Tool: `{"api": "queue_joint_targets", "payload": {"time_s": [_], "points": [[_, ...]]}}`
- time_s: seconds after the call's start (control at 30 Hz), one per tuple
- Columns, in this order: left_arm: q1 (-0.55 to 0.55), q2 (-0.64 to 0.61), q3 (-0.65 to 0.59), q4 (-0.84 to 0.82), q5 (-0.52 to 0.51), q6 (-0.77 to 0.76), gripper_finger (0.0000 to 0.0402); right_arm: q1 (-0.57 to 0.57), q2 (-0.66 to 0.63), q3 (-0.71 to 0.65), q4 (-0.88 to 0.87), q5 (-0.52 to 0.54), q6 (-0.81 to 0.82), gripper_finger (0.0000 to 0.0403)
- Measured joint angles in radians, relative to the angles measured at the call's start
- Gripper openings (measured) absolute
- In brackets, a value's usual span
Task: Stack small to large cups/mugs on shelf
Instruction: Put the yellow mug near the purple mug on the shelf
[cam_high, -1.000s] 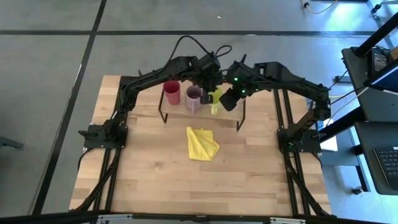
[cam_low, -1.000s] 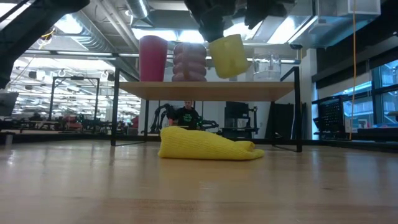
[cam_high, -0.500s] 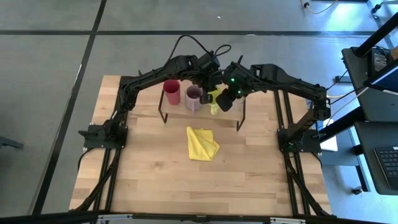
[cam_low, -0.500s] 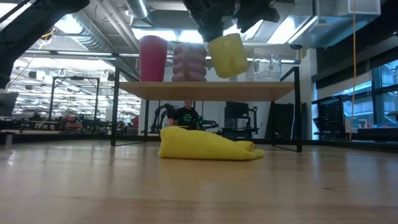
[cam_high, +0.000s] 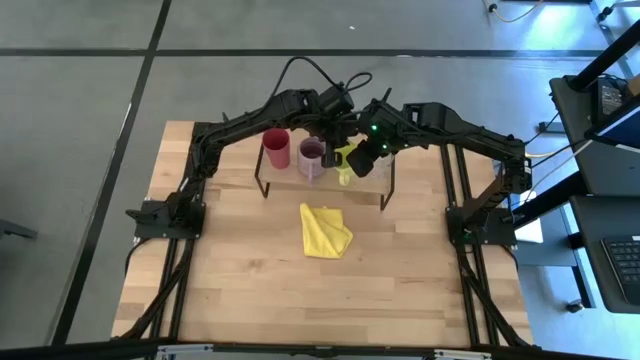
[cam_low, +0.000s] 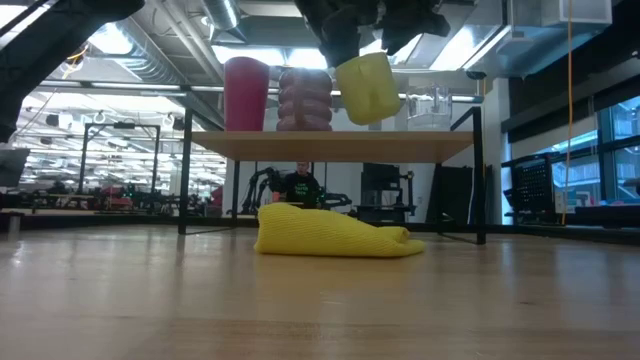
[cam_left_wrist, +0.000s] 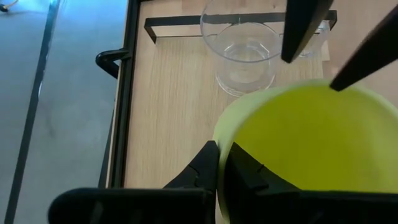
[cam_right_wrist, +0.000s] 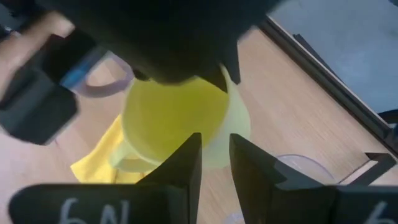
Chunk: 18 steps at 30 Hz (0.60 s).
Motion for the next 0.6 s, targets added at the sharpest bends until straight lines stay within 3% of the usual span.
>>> {"api": "queue_joint_targets", "payload": {"time_s": [0.2, 0.6], "points": [[0.000, 0.001, -0.003, -0.011, -0.007, 0.002, 0.0008, 0.000, -0.001, -0.070, 0.039, -0.007, 0.005, 0.0084], [0.000, -0.001, -0.002, -0.007, -0.003, -0.001, 0.0008, -0.008, -0.002, -0.081, 0.076, -0.015, 0.000, 0.0084]]}}
